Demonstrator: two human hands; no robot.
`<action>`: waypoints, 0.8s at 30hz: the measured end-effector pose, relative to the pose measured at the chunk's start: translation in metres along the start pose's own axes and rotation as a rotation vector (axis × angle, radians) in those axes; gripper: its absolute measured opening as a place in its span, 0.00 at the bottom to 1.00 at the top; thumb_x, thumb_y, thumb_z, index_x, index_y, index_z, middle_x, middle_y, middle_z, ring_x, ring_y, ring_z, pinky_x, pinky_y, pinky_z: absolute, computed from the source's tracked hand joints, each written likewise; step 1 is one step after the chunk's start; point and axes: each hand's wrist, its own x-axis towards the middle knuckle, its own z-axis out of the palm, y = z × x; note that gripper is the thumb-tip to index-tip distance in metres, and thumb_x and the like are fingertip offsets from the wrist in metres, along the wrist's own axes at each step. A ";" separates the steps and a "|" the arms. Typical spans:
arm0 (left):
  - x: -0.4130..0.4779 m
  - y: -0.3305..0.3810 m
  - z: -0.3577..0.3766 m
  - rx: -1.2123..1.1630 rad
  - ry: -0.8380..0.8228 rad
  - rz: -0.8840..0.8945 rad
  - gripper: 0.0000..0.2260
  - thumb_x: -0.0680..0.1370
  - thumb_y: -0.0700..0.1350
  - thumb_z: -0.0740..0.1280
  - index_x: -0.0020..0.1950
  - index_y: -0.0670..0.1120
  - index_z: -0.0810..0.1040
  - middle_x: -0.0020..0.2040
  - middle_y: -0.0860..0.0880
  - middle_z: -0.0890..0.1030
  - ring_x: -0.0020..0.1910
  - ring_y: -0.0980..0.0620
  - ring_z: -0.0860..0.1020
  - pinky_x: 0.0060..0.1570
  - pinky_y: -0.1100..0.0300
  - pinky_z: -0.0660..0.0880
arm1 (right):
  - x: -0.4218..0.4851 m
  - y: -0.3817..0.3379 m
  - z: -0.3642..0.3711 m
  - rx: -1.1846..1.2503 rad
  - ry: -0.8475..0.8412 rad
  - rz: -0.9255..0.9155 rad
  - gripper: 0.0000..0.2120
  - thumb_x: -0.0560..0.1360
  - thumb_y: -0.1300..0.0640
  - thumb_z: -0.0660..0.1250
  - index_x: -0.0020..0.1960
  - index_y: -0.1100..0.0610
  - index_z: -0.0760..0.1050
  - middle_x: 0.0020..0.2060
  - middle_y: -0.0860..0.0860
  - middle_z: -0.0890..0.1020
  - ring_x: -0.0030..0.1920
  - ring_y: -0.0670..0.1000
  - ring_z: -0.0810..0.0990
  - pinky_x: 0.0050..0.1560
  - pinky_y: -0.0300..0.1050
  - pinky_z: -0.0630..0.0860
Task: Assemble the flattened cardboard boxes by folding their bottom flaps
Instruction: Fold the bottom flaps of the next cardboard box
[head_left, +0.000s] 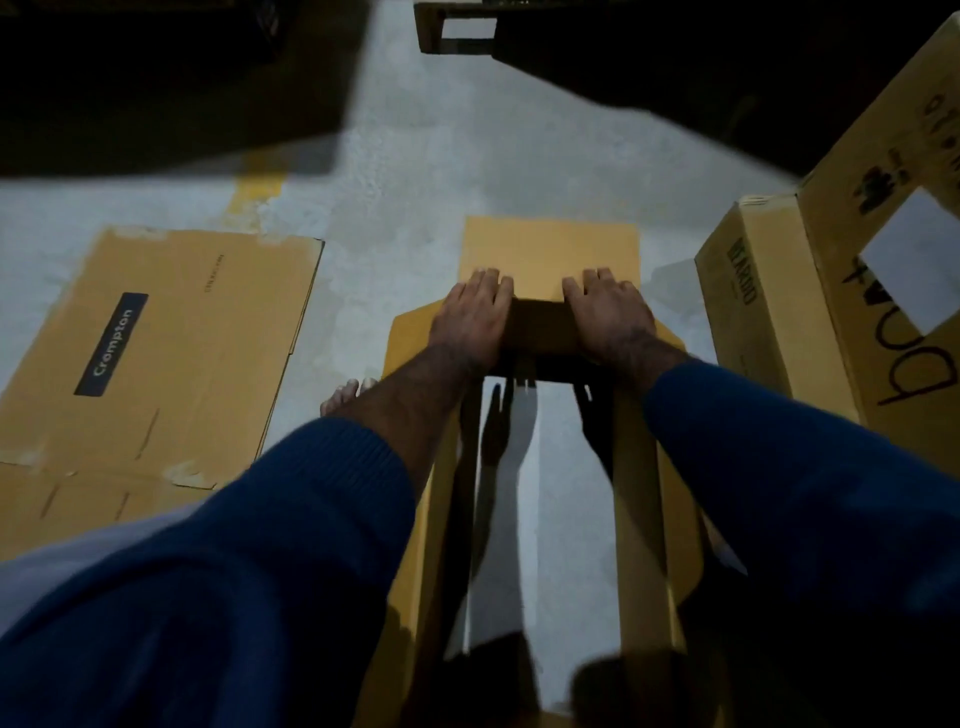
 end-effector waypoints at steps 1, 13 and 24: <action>0.010 -0.005 0.000 0.018 -0.024 0.008 0.32 0.77 0.44 0.69 0.79 0.40 0.60 0.76 0.38 0.66 0.75 0.38 0.65 0.74 0.46 0.63 | 0.009 0.004 0.000 -0.017 0.001 -0.033 0.23 0.79 0.60 0.66 0.72 0.59 0.67 0.66 0.62 0.73 0.67 0.63 0.72 0.59 0.59 0.75; 0.051 -0.018 0.008 -0.009 -0.060 0.024 0.06 0.80 0.37 0.65 0.56 0.41 0.76 0.53 0.41 0.78 0.53 0.40 0.77 0.42 0.51 0.66 | 0.029 0.010 0.006 0.017 -0.008 -0.090 0.15 0.76 0.59 0.69 0.62 0.58 0.75 0.56 0.58 0.78 0.56 0.61 0.79 0.46 0.51 0.71; 0.030 -0.054 0.027 -0.176 -0.046 -0.200 0.08 0.82 0.43 0.66 0.56 0.42 0.81 0.53 0.42 0.78 0.52 0.42 0.78 0.50 0.49 0.76 | 0.001 0.057 0.031 0.200 0.121 -0.001 0.10 0.79 0.58 0.69 0.59 0.56 0.77 0.52 0.55 0.78 0.50 0.56 0.77 0.48 0.54 0.79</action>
